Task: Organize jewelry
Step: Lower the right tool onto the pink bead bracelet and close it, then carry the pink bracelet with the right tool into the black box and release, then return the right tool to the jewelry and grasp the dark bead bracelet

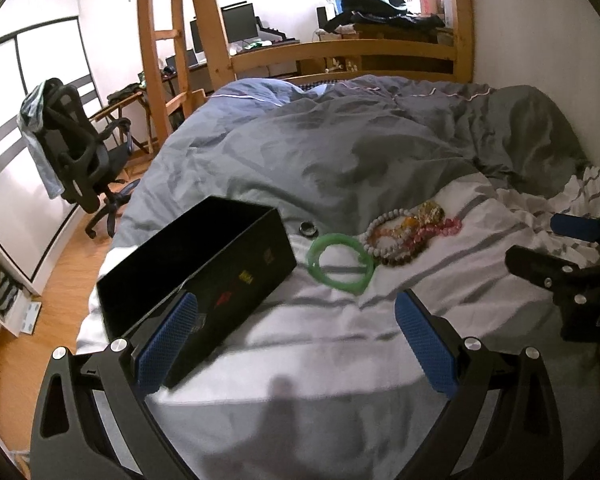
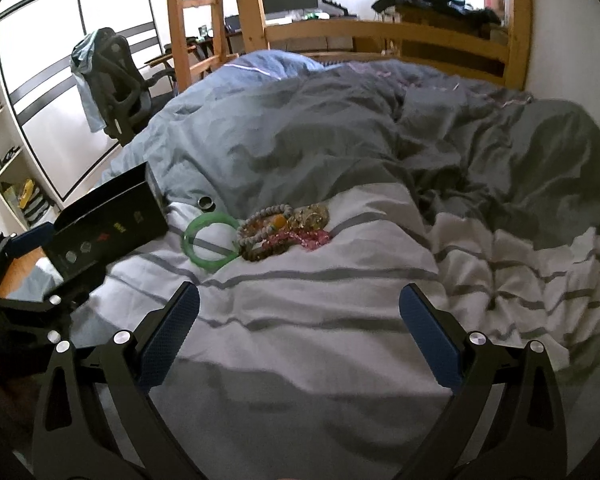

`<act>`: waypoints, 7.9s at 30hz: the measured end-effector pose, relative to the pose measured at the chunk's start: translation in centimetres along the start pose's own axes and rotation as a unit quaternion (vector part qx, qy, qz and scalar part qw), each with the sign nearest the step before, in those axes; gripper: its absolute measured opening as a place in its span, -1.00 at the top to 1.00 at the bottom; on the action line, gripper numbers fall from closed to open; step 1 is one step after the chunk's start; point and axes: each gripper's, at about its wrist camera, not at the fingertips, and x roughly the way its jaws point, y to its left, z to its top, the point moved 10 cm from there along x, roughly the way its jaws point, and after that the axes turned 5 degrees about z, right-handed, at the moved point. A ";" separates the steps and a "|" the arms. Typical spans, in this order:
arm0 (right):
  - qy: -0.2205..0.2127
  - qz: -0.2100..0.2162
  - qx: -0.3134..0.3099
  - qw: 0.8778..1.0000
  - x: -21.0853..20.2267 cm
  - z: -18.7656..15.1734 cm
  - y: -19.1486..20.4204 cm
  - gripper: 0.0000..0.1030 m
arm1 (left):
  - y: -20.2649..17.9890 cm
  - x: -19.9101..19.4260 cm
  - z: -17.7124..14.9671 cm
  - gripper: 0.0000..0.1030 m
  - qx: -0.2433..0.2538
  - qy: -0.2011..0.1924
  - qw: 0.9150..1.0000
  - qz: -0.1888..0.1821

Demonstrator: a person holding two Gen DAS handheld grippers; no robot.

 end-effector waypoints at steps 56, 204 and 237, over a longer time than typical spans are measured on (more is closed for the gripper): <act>-0.085 0.052 0.006 0.995 2.4 5.4 -1.6 0.69 | -8.8 15.0 2.7 0.75 0.025 0.136 0.979 -0.147; 0.127 0.068 0.019 0.989 14.1 2.3 -0.8 0.51 | -7.4 13.2 -0.8 0.70 0.125 0.153 0.969 -0.151; 0.124 0.108 0.036 0.986 13.1 1.5 0.8 -0.21 | -7.7 13.7 -1.5 0.58 0.137 0.161 0.968 -0.137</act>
